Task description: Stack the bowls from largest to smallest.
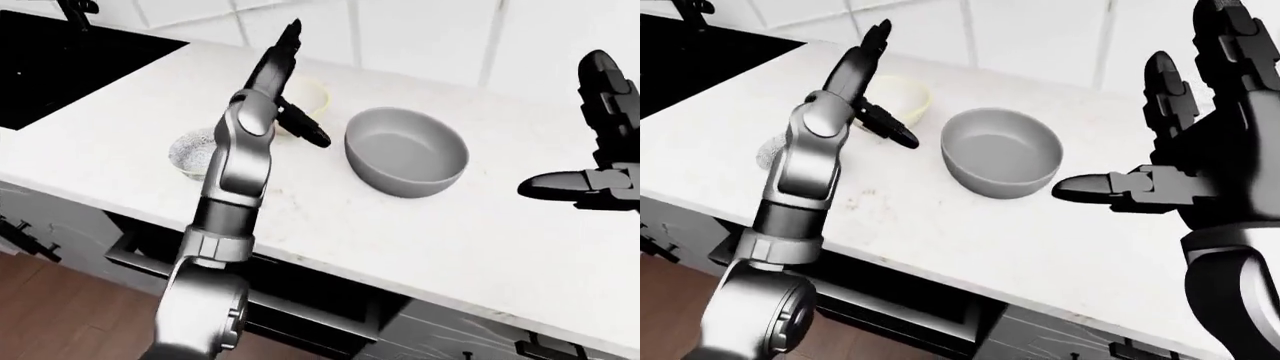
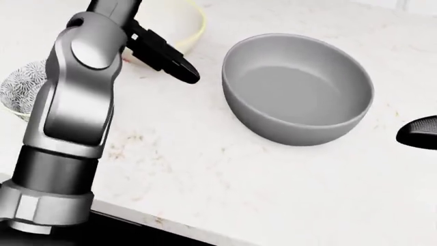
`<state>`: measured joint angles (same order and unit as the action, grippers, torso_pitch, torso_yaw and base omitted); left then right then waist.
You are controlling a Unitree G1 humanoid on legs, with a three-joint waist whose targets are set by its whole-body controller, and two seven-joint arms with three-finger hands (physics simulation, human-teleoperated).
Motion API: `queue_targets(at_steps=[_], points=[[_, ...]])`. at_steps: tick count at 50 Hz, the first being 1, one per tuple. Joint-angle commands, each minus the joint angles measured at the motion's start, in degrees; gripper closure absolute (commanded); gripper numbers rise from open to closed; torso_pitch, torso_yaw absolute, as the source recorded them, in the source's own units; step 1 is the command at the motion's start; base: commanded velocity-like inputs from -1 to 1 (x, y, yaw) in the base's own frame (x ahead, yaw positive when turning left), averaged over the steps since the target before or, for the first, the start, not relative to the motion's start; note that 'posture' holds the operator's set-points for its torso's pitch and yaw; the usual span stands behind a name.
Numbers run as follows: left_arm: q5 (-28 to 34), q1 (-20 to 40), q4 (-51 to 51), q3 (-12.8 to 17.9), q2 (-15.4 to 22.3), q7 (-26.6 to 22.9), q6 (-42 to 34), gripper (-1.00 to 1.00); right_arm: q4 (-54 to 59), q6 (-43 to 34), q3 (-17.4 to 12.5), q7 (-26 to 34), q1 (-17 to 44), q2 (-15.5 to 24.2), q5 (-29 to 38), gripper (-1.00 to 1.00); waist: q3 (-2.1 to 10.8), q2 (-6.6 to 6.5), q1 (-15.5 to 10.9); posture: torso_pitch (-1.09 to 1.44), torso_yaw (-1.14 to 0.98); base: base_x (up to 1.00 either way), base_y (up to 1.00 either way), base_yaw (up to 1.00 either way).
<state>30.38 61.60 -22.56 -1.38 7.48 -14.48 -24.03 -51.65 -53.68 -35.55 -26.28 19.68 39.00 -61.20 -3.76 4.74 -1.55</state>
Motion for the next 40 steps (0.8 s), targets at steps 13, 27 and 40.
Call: queue_targets(at_steps=[13, 27, 40], points=[[6.5, 12.7, -31.9, 0.0, 0.4, 13.4, 24.2, -1.0, -0.2, 3.5, -4.0, 2.8, -2.4, -0.2, 1.8, -1.0, 2.41, 0.68, 0.1, 0.0, 0.0, 0.0, 0.0, 0.0], [15.6, 15.5, -43.0, -1.4, 0.2, 19.2, 26.4, -0.6, 0.3, 4.9, -3.7, 5.1, -3.8, -1.9, 4.4, -1.0, 2.85, 0.59, 0.4, 0.0, 0.0, 0.0, 0.0, 0.0], [20.5, 15.0, -46.5, -2.0, -0.6, 20.2, 24.6, -0.27, 0.3, 5.1, -5.6, 6.7, -5.2, -2.5, 4.7, -1.0, 2.85, 0.56, 0.4, 0.0, 0.0, 0.0, 0.0, 0.0]])
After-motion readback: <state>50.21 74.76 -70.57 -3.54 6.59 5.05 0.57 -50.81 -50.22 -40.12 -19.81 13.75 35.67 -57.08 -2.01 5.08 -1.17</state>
